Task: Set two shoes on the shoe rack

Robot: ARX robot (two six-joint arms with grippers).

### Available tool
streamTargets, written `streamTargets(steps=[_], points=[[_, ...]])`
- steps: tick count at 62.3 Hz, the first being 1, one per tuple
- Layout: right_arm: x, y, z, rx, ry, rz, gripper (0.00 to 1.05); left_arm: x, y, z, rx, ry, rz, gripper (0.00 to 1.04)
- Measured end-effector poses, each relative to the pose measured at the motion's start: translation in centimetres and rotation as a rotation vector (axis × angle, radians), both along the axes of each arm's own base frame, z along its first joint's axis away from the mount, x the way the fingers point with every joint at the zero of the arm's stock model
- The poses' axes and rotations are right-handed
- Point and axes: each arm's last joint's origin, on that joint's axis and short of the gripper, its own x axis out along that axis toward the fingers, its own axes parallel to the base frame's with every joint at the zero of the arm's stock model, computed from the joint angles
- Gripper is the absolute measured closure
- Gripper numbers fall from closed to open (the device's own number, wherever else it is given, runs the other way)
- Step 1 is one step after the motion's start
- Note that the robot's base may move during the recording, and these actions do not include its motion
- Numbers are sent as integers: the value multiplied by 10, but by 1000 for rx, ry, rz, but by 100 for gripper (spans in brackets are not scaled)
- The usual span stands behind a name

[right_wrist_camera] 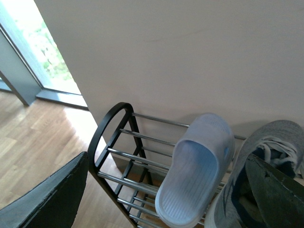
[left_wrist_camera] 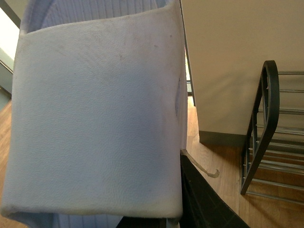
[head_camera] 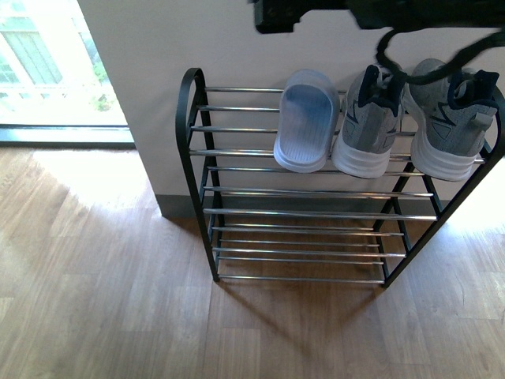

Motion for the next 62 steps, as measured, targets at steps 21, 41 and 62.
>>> streamTargets(steps=[21,41,62], points=[[-67,-51,-4,149,-48,50,9,0,0,0,0,0,0,103],[-89,-79,-12,-6,-186,-343,39,0,0,0,0,0,0,103],[-127,-117,-23,-56,-190,-358,93,0,0,0,0,0,0,103]])
